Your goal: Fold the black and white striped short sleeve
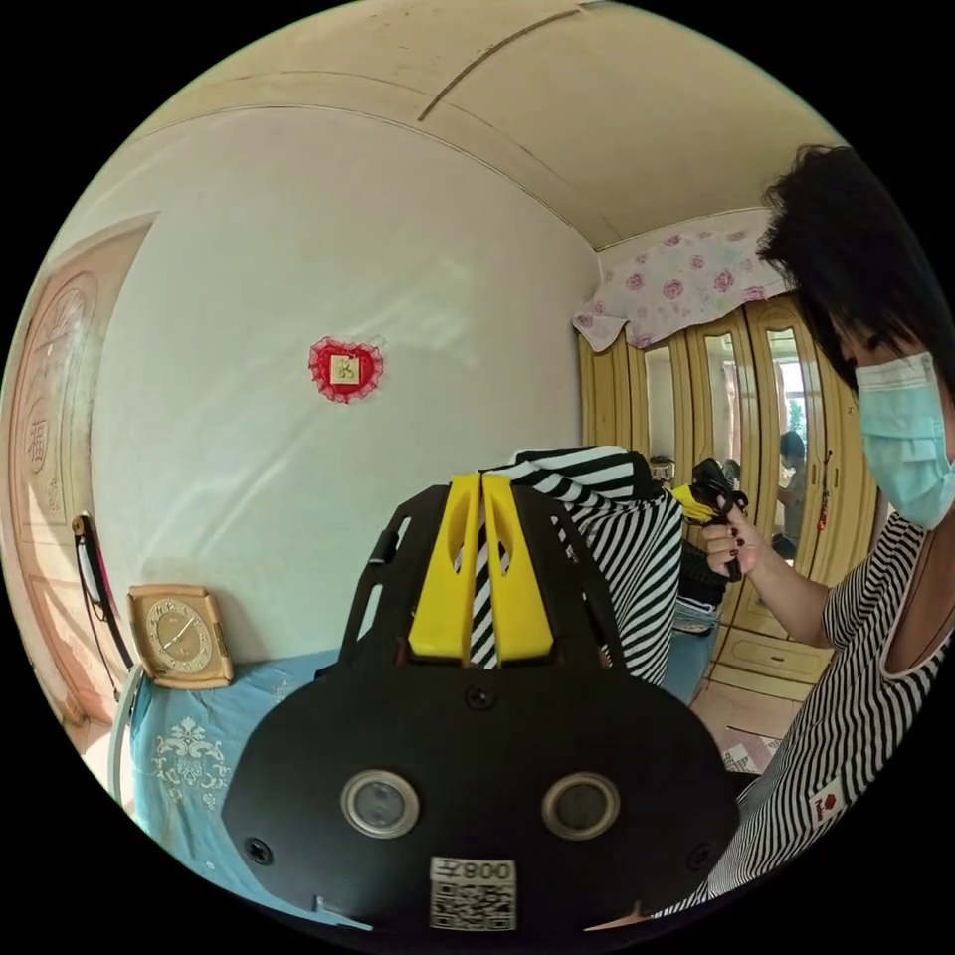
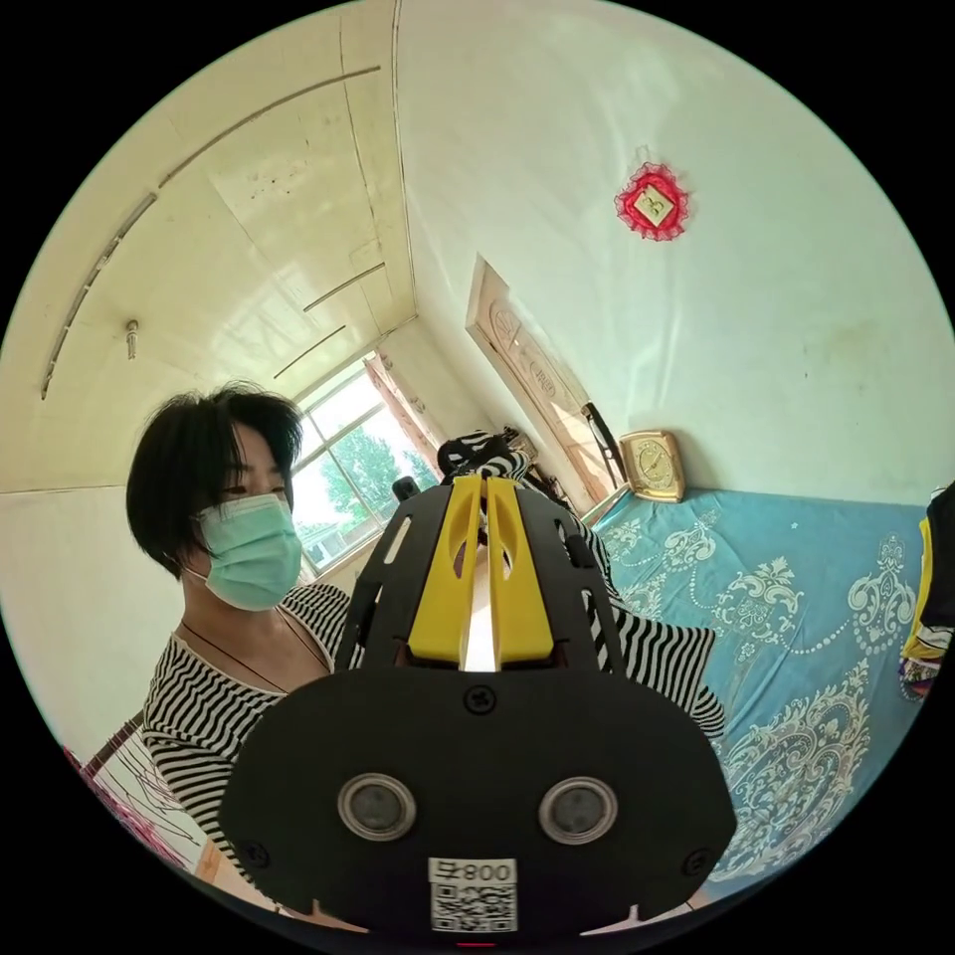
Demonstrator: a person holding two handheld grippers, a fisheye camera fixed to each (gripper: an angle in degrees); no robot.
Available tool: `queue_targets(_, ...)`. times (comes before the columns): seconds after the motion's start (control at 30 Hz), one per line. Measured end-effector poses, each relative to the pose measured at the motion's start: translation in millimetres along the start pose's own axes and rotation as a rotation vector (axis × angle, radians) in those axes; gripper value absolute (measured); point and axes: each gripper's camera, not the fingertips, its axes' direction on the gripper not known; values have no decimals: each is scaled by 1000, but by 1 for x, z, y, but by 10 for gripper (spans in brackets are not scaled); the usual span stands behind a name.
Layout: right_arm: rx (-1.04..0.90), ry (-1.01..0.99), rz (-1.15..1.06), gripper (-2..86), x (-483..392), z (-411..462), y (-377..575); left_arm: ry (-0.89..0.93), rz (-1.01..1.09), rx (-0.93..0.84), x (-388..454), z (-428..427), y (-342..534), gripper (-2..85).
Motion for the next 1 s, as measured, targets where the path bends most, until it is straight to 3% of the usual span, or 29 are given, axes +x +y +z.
queue_targets(0.13, -32, 123, -11, 4, -9, -5, 20, 40, 21, -52, 21, 9, 0, 1)
queue_targets(0.27, -49, 276, 126, 4, 18, -21, 64, 111, 1, -143, 38, 30, 16, 1)
queue_targets(0.47, -40, 227, 241, 4, 37, -28, 111, 116, 22, -166, 50, 31, 20, 2)
queue_targets(0.8, -58, 60, 35, 4, 10, 1, 64, 20, 95, 8, 25, 10, -21, 0)
queue_targets(1.0, -25, 188, 46, 4, 69, -9, 16, -15, 94, -145, -21, 122, -28, 1)
